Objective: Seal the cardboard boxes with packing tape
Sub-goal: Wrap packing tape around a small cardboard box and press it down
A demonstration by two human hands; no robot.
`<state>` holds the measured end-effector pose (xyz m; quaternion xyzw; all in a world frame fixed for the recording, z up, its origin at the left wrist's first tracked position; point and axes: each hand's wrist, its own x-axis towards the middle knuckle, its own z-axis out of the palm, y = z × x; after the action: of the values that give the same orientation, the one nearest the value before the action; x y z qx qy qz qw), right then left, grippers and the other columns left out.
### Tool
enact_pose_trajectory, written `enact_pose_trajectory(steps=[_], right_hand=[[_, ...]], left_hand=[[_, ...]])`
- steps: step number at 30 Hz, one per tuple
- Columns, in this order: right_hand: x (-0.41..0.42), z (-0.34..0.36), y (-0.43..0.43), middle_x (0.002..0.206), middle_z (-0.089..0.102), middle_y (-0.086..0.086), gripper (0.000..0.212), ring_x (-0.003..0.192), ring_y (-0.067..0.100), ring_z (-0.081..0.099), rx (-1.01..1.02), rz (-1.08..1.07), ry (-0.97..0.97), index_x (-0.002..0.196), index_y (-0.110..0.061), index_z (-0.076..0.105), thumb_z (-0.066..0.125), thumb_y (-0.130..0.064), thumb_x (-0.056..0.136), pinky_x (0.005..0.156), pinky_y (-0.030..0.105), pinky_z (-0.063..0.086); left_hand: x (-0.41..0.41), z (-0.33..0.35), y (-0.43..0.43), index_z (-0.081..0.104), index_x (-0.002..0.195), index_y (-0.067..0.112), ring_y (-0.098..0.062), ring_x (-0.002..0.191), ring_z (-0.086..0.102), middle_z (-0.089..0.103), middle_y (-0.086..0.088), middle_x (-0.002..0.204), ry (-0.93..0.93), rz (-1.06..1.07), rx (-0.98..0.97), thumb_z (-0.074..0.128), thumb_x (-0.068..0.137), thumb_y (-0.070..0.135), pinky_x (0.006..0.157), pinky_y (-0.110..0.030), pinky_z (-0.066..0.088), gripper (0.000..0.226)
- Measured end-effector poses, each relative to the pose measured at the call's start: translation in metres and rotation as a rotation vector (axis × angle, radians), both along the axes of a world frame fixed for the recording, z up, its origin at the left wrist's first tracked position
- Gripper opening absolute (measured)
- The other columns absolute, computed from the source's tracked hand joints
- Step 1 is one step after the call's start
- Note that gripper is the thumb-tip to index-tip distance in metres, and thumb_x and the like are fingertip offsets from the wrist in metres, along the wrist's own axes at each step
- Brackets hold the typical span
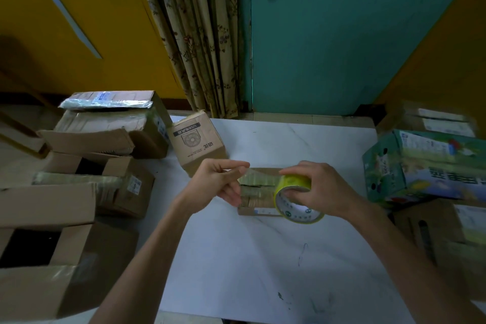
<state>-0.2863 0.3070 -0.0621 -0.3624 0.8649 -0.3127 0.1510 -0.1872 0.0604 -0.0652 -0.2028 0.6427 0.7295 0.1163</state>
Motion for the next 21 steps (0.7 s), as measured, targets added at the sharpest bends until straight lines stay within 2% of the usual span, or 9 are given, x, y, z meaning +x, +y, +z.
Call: enact_pose_trajectory(steps=[3,6,8,11,12,14,17,19,21], right_hand=[[0.001,-0.004,-0.001,0.095,0.062,-0.018,0.041,0.082,0.004,0.057,-0.019,0.011,0.04,0.116,-0.025,0.073,0.084,-0.03,0.077,0.072,0.015,0.041],[0.002,-0.006,-0.004,0.097,0.066,-0.01,0.042,0.081,0.012,0.061,-0.024,0.036,0.115,0.116,-0.024,0.072,0.081,-0.036,0.076,0.07,0.021,0.044],[0.003,-0.003,-0.007,0.097,0.065,-0.009,0.046,0.079,0.014,0.061,-0.01,0.038,0.155,0.117,-0.026,0.071,0.079,-0.042,0.075,0.068,0.023,0.044],[0.003,0.002,-0.013,0.095,0.062,-0.01,0.054,0.077,0.012,0.059,0.031,0.067,0.21,0.118,-0.028,0.069,0.073,-0.059,0.073,0.064,0.025,0.047],[0.003,0.003,-0.015,0.094,0.061,-0.01,0.059,0.076,0.011,0.058,0.044,0.078,0.223,0.117,-0.028,0.069,0.068,-0.066,0.071,0.063,0.024,0.048],[0.004,0.006,-0.017,0.093,0.062,-0.01,0.068,0.076,0.009,0.057,0.023,0.062,0.185,0.114,-0.028,0.07,0.056,-0.079,0.07,0.063,0.021,0.047],[0.007,0.009,-0.02,0.102,0.073,-0.006,0.067,0.084,0.011,0.064,-0.115,-0.056,0.112,0.113,-0.023,0.072,0.045,-0.075,0.08,0.074,0.022,0.049],[0.008,0.01,-0.022,0.098,0.076,-0.004,0.06,0.079,0.012,0.066,-0.122,-0.125,0.137,0.112,-0.023,0.074,0.049,-0.069,0.083,0.074,0.021,0.047],[0.009,0.009,-0.024,0.086,0.075,-0.004,0.05,0.068,0.012,0.062,-0.038,-0.147,0.183,0.105,-0.024,0.075,0.054,-0.063,0.082,0.068,0.023,0.048]], left_hand=[[0.003,0.0,-0.003,0.077,0.103,-0.001,-0.032,0.074,0.075,0.073,-0.027,0.091,0.005,0.074,0.207,0.07,0.081,0.006,0.065,-0.035,0.063,0.024],[0.003,0.001,-0.007,0.078,0.096,-0.003,-0.031,0.081,0.076,0.074,-0.026,0.097,0.01,0.102,0.299,0.068,0.079,-0.001,0.071,-0.031,0.063,0.02],[0.001,0.002,-0.007,0.079,0.093,-0.001,-0.028,0.081,0.075,0.074,-0.023,0.095,0.013,0.115,0.296,0.071,0.084,0.008,0.07,-0.029,0.062,0.015],[-0.003,0.008,-0.005,0.074,0.091,-0.006,-0.027,0.075,0.073,0.073,-0.021,0.087,-0.017,0.185,0.305,0.071,0.089,0.035,0.066,-0.027,0.06,0.041],[-0.005,0.01,-0.005,0.073,0.09,-0.007,-0.027,0.073,0.071,0.073,-0.021,0.083,-0.024,0.203,0.277,0.071,0.087,0.038,0.064,-0.026,0.06,0.045],[-0.007,0.011,-0.005,0.073,0.091,-0.004,-0.023,0.068,0.068,0.072,-0.016,0.077,-0.031,0.201,0.082,0.076,0.079,0.029,0.062,-0.024,0.058,0.035],[-0.008,0.008,-0.002,0.071,0.099,0.005,-0.016,0.064,0.068,0.073,-0.013,0.075,-0.021,0.153,-0.259,0.083,0.078,0.011,0.067,-0.026,0.058,0.025],[-0.009,0.004,-0.002,0.073,0.101,0.011,-0.012,0.065,0.07,0.075,-0.008,0.077,0.018,0.121,-0.445,0.083,0.081,0.013,0.071,-0.028,0.058,0.022],[-0.01,0.007,-0.005,0.076,0.106,0.013,-0.009,0.071,0.07,0.076,-0.001,0.085,0.066,0.084,-0.67,0.082,0.083,0.02,0.075,-0.025,0.059,0.024]])
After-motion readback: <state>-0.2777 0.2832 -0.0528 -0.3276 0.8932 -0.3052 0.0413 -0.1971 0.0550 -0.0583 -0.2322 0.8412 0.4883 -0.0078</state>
